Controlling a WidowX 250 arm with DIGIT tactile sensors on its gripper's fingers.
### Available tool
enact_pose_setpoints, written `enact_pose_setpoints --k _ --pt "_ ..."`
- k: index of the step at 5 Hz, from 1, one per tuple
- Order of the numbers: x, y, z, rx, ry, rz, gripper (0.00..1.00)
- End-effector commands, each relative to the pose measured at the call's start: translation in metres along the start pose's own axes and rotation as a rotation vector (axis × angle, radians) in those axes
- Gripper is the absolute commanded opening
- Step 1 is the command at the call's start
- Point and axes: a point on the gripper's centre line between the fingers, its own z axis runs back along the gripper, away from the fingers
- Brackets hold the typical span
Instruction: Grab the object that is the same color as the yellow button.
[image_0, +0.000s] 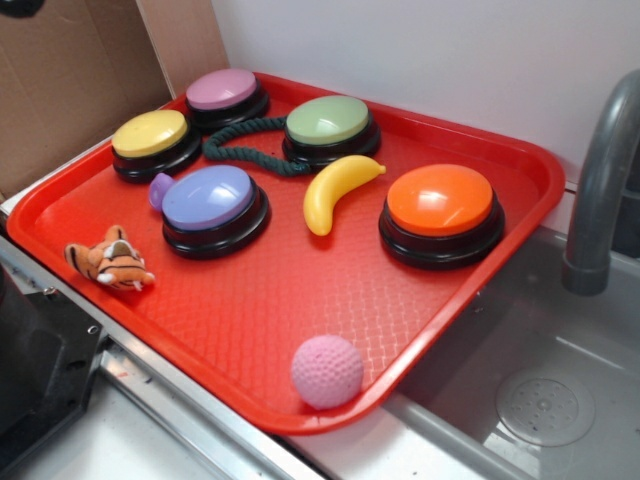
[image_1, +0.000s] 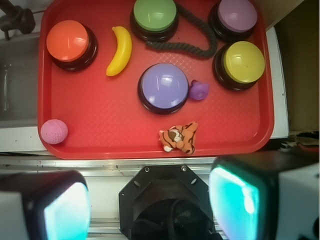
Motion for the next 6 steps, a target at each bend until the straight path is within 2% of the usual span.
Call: enact_pose_setpoints --k 1,2,3,4,5,6 --pt "0.0 0.0 0.0 0.0 0.0 0.0 1.0" --pt "0.026 -0.001 -0.015 -0.046 -0.024 0.031 1.0" --pt "0.059 -0.003 -0.044 -0.081 -0.012 0.137 1.0" --pt "0.081 -0.01 -0.067 -0.089 -0.023 0.234 1.0" --pt "0.111 -0.01 -0.104 -0.122 -0.029 0.326 1.0" --pt "0.13 -0.005 -0.131 -0.136 -0.041 0.351 1.0"
